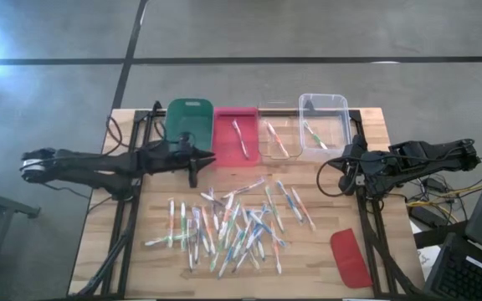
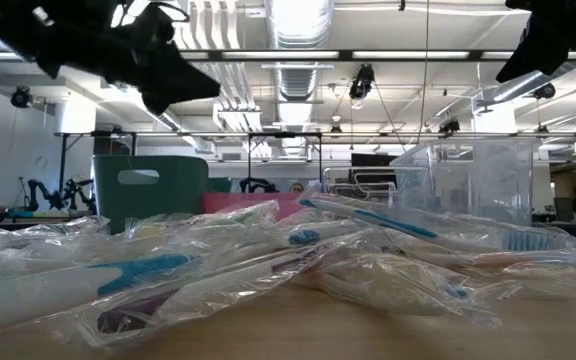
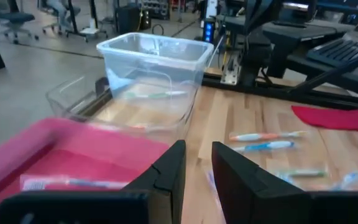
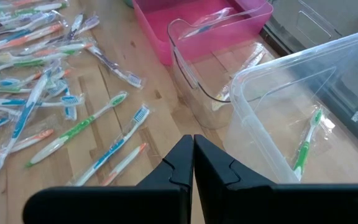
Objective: Pick & Place Toothbrushes
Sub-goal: Put the violet toothbrush into the green bin
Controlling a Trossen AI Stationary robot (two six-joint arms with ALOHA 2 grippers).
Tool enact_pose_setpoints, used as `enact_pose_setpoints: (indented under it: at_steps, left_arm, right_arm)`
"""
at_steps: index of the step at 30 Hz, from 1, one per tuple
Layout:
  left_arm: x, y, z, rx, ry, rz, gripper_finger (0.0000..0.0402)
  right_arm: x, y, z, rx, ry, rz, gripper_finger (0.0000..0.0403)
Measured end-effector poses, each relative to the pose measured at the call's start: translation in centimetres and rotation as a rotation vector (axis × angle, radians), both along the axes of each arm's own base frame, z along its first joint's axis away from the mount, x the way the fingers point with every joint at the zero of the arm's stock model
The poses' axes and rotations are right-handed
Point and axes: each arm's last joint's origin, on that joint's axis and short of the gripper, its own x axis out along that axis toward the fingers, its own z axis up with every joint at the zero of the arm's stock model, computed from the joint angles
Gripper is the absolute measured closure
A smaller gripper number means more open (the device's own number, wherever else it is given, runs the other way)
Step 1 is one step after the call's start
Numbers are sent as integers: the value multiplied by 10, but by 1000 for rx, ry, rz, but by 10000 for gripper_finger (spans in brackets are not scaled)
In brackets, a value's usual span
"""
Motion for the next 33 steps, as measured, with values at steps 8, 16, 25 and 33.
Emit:
enact_pose_setpoints:
  at_steps: [8, 16, 25, 33]
  left_arm:
    - [-20, 1, 16, 308, -141, 120, 319]
    - [-28, 0, 8, 283, -75, 124, 319]
    - [-31, -1, 14, 444, -74, 131, 319]
    - [-35, -1, 17, 428, -91, 132, 319]
  right_arm:
    - [0, 0, 0, 0, 1, 0, 394]
    - [0, 0, 0, 0, 0, 0, 394]
    - [0, 0, 0, 0, 0, -1, 394]
    - [0, 0, 0, 0, 0, -1, 394]
